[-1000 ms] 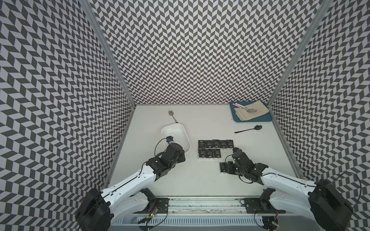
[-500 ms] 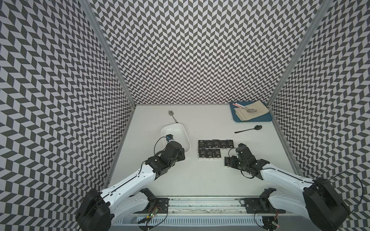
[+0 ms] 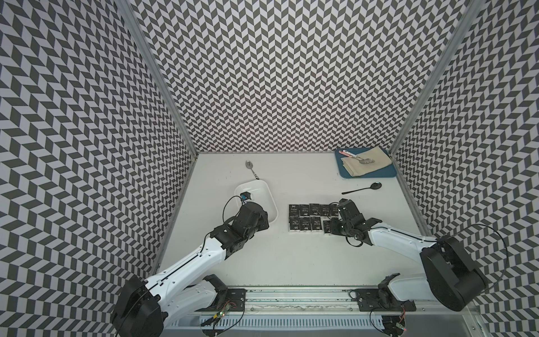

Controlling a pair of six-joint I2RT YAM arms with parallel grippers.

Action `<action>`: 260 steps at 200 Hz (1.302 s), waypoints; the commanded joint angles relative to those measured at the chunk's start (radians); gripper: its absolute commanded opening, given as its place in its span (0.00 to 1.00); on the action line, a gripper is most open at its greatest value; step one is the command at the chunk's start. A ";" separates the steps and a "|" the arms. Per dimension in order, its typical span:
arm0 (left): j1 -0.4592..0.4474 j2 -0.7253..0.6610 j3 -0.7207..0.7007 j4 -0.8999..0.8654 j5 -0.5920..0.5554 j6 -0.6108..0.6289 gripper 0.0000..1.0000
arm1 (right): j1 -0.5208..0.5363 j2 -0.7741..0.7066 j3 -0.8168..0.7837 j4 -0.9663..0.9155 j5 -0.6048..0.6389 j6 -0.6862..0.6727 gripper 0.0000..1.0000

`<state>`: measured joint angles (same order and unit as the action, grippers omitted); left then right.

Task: Take the pocket tissues out of the storage box
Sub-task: Move the pocket tissues to the center of the board.

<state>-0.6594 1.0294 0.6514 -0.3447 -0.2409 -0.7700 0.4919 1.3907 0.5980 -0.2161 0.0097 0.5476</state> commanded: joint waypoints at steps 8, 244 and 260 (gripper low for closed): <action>0.007 0.010 0.029 -0.007 0.003 0.017 0.41 | -0.006 0.038 0.032 0.010 -0.004 -0.034 0.17; 0.014 0.004 0.087 -0.042 -0.010 0.017 0.42 | -0.011 -0.097 0.162 -0.106 0.016 -0.056 0.46; 0.015 0.006 0.115 -0.056 -0.033 0.025 0.42 | -0.015 -0.114 0.179 -0.115 0.048 -0.072 0.49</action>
<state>-0.6537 1.0397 0.7063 -0.3759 -0.2420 -0.7662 0.4873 1.3186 0.7414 -0.3031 0.0040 0.5087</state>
